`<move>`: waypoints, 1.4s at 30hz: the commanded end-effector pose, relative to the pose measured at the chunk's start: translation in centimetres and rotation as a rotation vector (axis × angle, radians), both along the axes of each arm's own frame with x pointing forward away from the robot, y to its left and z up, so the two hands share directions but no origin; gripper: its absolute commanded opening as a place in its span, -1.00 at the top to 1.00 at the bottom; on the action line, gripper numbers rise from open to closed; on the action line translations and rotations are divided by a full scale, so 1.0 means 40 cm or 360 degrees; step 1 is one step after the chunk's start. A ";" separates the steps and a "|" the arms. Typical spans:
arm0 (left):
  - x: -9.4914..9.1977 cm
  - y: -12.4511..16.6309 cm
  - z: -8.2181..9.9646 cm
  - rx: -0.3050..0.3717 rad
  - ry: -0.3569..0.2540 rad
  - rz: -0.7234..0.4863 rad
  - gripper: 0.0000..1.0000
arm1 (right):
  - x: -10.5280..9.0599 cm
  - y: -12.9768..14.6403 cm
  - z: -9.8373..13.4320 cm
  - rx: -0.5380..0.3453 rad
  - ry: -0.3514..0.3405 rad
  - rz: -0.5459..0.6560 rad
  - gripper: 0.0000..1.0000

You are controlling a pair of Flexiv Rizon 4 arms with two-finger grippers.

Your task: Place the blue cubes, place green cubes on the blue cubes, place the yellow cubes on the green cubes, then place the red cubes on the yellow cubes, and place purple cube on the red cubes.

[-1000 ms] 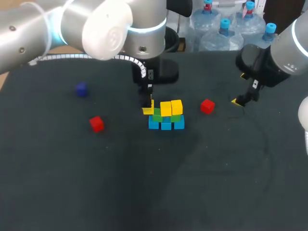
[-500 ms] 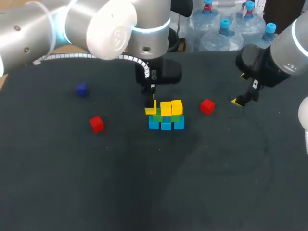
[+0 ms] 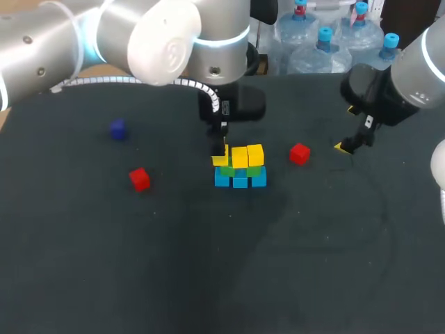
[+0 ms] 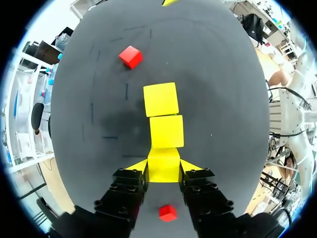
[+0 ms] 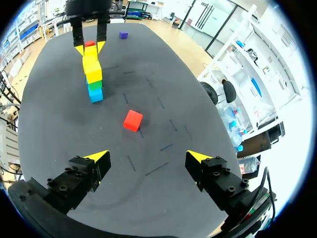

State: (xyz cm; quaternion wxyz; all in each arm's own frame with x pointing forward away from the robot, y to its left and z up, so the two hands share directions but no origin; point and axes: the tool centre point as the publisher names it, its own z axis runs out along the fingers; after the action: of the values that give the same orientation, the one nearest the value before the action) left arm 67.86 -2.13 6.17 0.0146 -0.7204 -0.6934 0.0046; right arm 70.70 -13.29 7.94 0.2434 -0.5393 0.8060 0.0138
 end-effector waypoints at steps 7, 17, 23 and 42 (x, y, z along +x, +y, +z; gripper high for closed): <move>-0.009 -0.003 -0.003 -0.0019 0.0015 0.0012 1.00 | -0.005 0.000 0.000 -0.0004 -0.0010 -0.0007 -1.00; -0.011 -0.004 -0.004 -0.0037 0.0021 0.0014 1.00 | -0.005 0.000 0.000 -0.0004 -0.0010 -0.0007 -1.00; -0.014 -0.008 -0.008 -0.0036 0.0029 0.0005 1.00 | -0.005 0.000 0.000 -0.0004 -0.0010 -0.0007 -1.00; -0.018 -0.011 -0.011 -0.0029 0.0031 -0.0001 1.00 | -0.005 0.000 0.000 -0.0004 -0.0010 -0.0007 -1.00</move>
State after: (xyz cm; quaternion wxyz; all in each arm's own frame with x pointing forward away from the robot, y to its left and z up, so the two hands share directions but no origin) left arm 67.15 -2.60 5.77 0.0147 -0.7204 -0.6932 0.0185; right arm 70.70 -13.29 7.94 0.2434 -0.5393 0.8060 0.0138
